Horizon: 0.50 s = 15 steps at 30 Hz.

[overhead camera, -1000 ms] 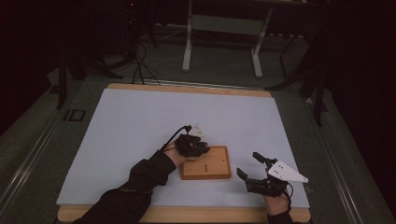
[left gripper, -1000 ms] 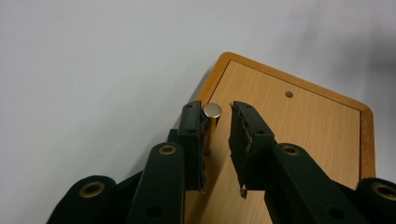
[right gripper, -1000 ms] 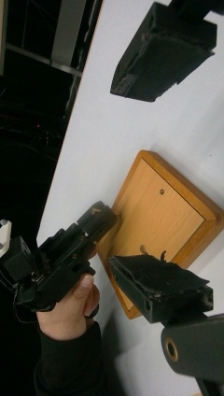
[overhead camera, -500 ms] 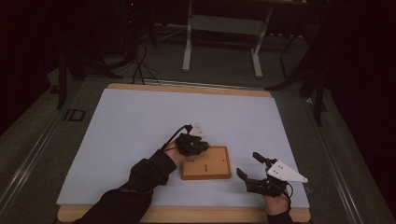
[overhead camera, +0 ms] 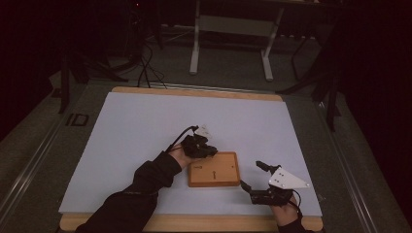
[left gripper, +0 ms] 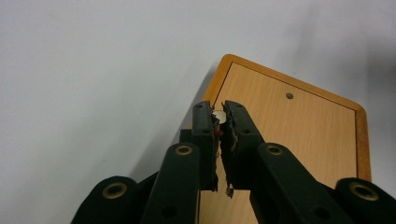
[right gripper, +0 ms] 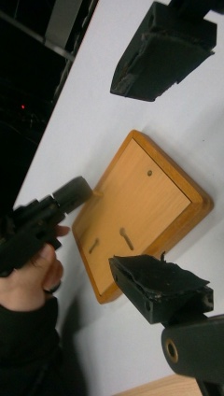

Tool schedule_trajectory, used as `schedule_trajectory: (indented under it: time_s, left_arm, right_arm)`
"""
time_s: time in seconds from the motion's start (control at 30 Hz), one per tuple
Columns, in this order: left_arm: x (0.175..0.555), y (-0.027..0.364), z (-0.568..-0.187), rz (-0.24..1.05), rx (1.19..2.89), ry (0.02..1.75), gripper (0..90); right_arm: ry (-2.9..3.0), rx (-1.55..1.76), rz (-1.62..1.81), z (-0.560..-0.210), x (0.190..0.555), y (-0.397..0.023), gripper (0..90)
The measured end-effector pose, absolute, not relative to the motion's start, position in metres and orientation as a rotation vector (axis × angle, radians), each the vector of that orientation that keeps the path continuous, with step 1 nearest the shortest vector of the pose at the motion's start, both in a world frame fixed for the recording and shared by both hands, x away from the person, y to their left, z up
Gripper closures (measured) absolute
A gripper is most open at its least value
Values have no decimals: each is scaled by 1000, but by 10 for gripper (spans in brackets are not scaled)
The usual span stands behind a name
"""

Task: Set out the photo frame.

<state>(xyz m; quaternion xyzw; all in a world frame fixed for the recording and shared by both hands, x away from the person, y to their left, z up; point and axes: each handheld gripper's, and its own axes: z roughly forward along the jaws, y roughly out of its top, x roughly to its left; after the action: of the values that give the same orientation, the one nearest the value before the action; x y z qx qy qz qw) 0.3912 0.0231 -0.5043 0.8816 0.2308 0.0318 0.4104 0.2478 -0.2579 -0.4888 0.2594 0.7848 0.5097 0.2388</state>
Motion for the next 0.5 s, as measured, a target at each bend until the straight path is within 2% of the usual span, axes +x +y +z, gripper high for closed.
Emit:
schedule_trajectory:
  time_s: [0.33, 0.5]
  left_arm:
    - [402, 20, -498, 0, 2295, 548, 846]
    - [405, 19, -496, -16, 2322, 539, 847]
  right_arm:
    - [2253, 589, 1338, -483, 247, -253, 112]
    - [2308, 527, 1280, -488, 247, -247, 126]
